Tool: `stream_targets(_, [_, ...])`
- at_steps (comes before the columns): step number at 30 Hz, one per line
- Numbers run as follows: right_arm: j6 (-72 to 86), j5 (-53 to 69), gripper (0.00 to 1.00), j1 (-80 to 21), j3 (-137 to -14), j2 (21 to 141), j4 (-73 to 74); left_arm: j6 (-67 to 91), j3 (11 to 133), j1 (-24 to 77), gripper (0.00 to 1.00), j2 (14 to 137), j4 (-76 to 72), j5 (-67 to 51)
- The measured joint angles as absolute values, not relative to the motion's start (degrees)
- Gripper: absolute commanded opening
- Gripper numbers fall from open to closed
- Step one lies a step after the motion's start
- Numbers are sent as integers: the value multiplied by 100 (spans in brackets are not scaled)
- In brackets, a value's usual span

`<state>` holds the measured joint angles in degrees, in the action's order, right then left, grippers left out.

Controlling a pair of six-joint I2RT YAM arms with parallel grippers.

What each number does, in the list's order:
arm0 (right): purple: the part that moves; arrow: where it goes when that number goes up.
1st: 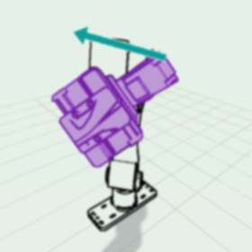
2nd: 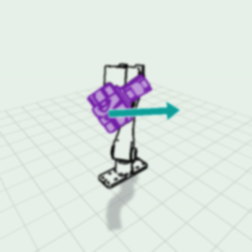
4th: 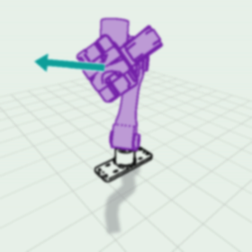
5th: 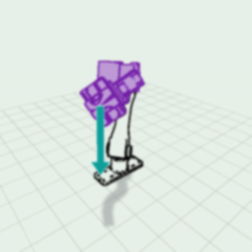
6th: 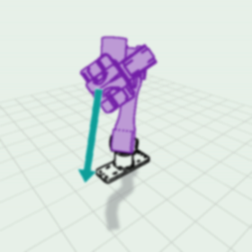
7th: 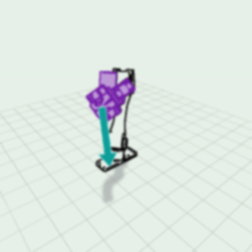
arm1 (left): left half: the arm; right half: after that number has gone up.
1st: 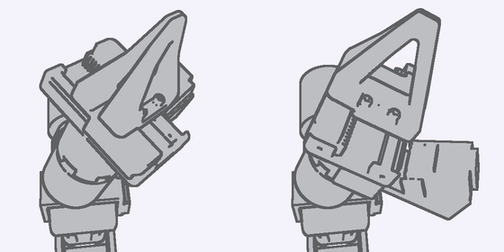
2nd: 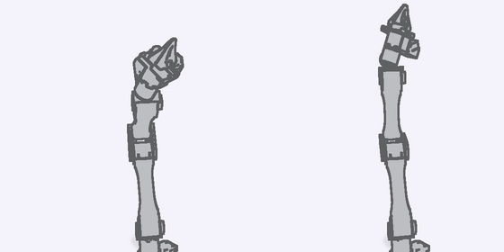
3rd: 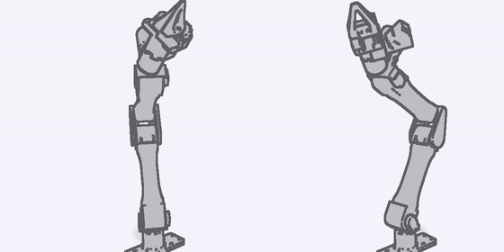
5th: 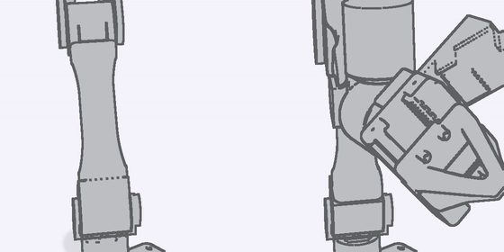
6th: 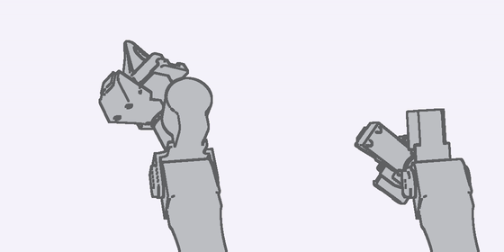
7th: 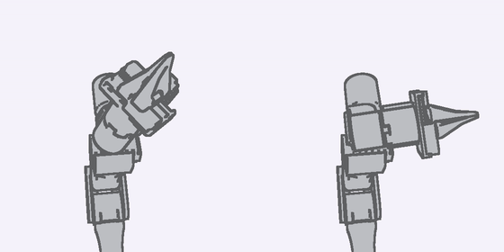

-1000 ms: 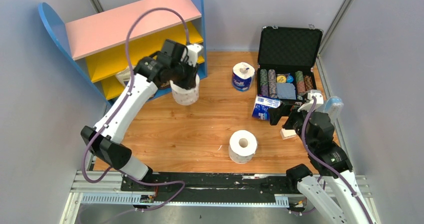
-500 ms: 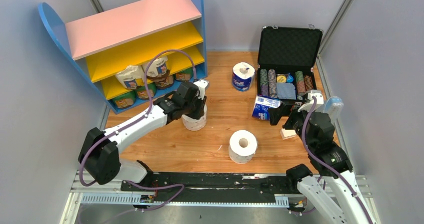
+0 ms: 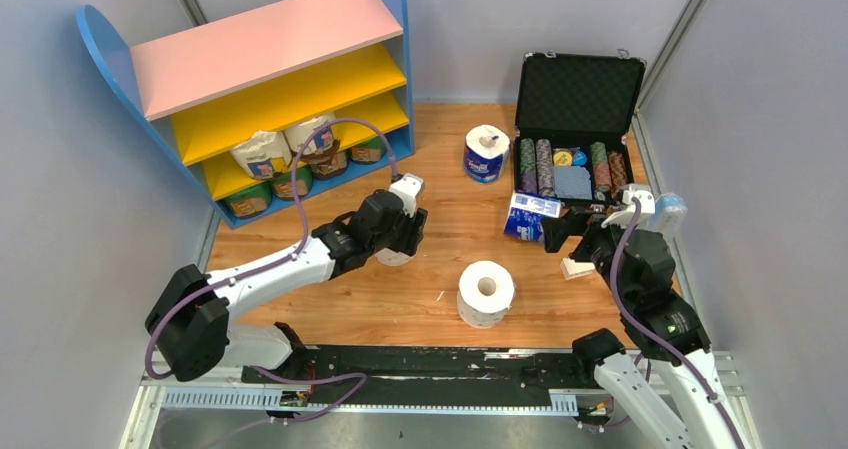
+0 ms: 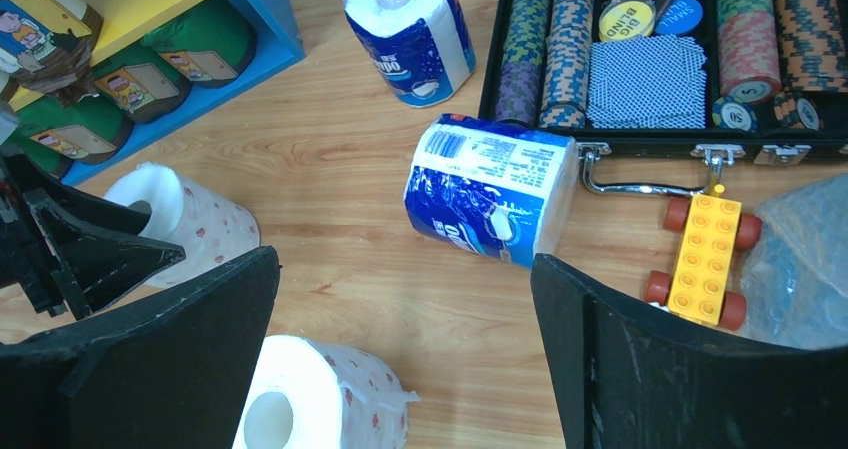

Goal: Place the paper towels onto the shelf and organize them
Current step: Adjust the paper towel at the center of the board.

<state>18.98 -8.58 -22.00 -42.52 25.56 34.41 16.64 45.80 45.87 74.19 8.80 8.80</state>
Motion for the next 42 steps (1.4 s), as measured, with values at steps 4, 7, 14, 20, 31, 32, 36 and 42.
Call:
stream_targets(4, [1892, -989, 100, -2200, -4309, 2408, 3638, 1599, 4578, 4829, 65, 7406, 880, 1243])
stream_targets(7, [1887, -1100, 100, -2200, -4324, 2246, 3745, 1549, 4578, 4956, 65, 7426, 884, 1509])
stream_targets(14, [1890, -1253, 100, -2200, -4322, 2095, 3774, 1356, 4580, 5260, 53, 7732, 784, 2281])
stream_targets(20, [1894, -1258, 100, -2200, -4311, 2018, 3795, 1328, 4617, 5378, 29, 7922, 683, 2727])
stream_targets(31, [1894, -1256, 100, -2200, -4292, 1900, 3795, 1365, 5343, 5374, 0, 7970, 1870, 2744])
stream_targets(32, [1894, -1256, 100, -2200, -4289, 1892, 3795, 1352, 5579, 5330, 0, 7968, 2108, 2696])
stream_targets(36, [1894, -1256, 100, -2200, -4278, 1809, 3793, 1288, 6779, 5074, 0, 7961, 3022, 2383])
stream_targets(42, [1896, -1256, 100, -2200, -4224, 1656, 3793, 1076, 8560, 4309, 0, 7968, 4110, 1844])
